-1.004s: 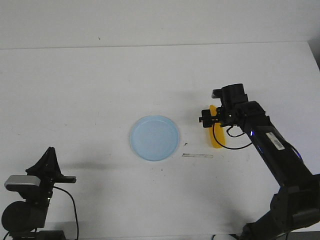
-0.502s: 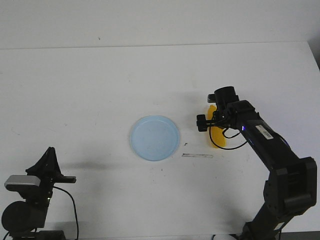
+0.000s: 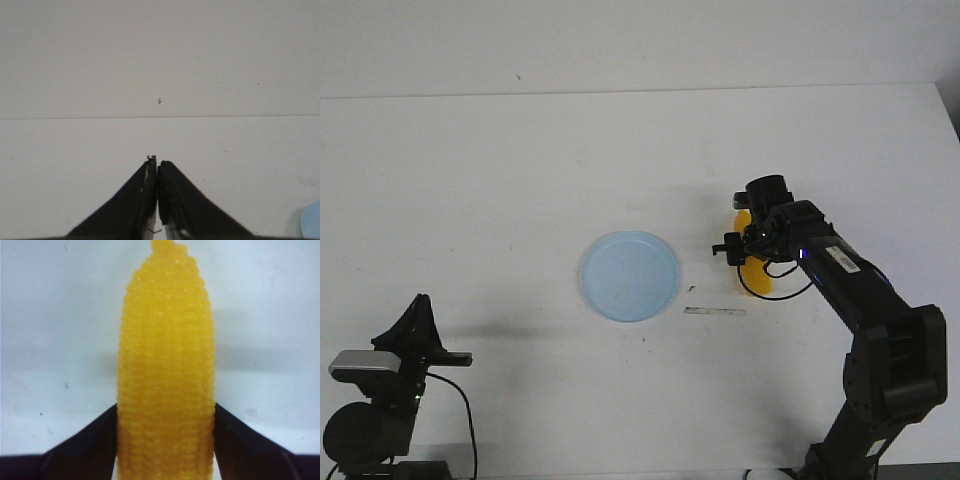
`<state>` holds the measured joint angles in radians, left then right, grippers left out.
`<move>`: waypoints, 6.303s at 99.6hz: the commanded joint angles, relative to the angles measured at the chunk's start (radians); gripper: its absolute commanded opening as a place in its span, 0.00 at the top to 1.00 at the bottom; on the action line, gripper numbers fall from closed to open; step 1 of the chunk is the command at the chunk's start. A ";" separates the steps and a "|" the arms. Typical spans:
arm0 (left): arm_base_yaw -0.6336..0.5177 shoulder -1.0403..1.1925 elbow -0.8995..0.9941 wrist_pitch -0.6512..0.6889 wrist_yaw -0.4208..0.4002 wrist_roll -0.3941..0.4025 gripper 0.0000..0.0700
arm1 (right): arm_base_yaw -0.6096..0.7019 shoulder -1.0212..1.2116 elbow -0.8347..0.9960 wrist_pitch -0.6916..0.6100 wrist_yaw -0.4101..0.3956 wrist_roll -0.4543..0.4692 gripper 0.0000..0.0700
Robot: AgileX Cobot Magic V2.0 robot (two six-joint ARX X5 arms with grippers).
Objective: Place corn on plate with both arms
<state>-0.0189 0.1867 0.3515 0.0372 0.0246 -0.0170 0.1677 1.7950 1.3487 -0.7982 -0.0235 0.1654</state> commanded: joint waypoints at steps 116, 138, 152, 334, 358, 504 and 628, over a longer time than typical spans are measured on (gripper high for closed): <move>0.001 -0.002 0.007 0.009 -0.001 0.009 1.00 | 0.360 0.125 0.091 0.216 -0.426 0.196 0.47; 0.001 -0.002 0.007 0.009 -0.001 0.009 1.00 | 0.370 0.109 0.091 0.222 -0.417 0.196 0.24; 0.001 -0.001 0.007 0.009 -0.001 0.009 1.00 | 0.373 0.076 0.091 0.230 -0.416 0.192 0.24; 0.001 -0.002 0.007 0.009 -0.001 0.009 1.00 | -0.141 -1.473 -0.979 0.826 0.041 -0.114 0.98; 0.001 -0.002 0.007 0.009 -0.001 0.009 1.00 | -0.141 -1.604 -0.979 0.821 0.048 -0.114 0.98; 0.001 -0.184 -0.338 0.096 -0.002 0.005 1.00 | -0.141 -1.631 -0.979 0.822 0.049 -0.114 0.98; 0.001 -0.183 -0.338 0.097 -0.002 0.005 1.00 | -0.141 -1.631 -0.979 0.822 0.050 -0.114 0.98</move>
<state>-0.0177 0.0044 0.0341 0.1204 0.0242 -0.0170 0.0261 0.1658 0.3664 0.0120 0.0235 0.0559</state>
